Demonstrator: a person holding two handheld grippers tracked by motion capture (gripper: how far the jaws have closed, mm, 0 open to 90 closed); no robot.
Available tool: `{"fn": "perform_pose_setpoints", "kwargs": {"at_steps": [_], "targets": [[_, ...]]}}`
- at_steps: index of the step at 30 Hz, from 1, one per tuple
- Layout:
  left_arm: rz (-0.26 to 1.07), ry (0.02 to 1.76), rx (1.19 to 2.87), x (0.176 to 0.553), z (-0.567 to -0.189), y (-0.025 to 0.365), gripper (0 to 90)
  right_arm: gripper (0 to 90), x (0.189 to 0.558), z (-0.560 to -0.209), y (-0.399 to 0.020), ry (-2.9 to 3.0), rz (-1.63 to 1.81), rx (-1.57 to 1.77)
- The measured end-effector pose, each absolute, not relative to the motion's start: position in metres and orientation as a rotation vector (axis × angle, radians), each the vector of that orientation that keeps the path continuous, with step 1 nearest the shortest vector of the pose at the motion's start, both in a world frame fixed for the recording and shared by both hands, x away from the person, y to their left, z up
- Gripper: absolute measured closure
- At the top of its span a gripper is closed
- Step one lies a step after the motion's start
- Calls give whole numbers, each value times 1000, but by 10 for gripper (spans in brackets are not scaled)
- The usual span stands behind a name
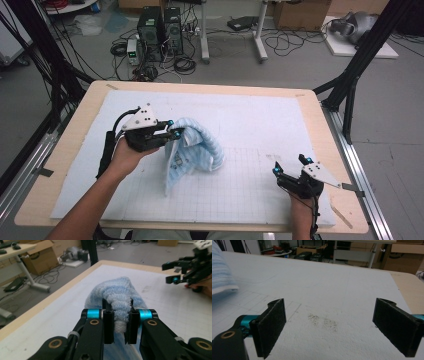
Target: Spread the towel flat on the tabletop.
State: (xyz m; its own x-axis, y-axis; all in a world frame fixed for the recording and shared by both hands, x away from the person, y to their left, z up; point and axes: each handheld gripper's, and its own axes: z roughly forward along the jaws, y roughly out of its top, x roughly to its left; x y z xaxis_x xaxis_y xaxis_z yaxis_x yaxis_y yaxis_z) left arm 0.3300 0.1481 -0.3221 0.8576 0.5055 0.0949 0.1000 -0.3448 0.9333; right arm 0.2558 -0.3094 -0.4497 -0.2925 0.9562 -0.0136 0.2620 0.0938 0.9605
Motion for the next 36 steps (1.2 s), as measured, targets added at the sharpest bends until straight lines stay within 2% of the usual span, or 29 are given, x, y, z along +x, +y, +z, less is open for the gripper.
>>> {"fn": "perform_pose_setpoints", "kwargs": {"at_steps": [13, 22, 23, 24, 26, 27, 28, 30, 35, 36], "targets": [[553, 719, 1872, 355, -357, 186, 794, 107, 256, -449, -311, 1667, 1253, 1230], [560, 936, 1846, 378, -392, 218, 783, 112, 258, -449, -314, 1678, 1279, 1257], [554, 963, 1848, 380, -395, 219, 749, 112, 259, -449, -315, 1679, 1283, 1268], [544, 1036, 1833, 383, -401, 222, 547, 112, 260, -449, -316, 1681, 1295, 1286], [542, 1067, 1814, 384, -403, 225, 416, 112, 261, -448, -317, 1674, 1288, 1298], [540, 1099, 1788, 383, -404, 227, 416, 112, 261, -448, -317, 1674, 1288, 1298], [542, 1115, 1771, 383, -404, 230, 348, 112, 262, -448, -317, 1680, 1285, 1307], [540, 1113, 1756, 378, -403, 235, 294, 112, 266, -443, -311, 1726, 1340, 1317], [548, 1039, 1721, 359, -400, 245, 276, 112, 273, -427, -285, 1819, 1348, 1193], [540, 1022, 1722, 355, -401, 246, 275, 157, 278, -419, -268, 1876, 1363, 1123]]}}
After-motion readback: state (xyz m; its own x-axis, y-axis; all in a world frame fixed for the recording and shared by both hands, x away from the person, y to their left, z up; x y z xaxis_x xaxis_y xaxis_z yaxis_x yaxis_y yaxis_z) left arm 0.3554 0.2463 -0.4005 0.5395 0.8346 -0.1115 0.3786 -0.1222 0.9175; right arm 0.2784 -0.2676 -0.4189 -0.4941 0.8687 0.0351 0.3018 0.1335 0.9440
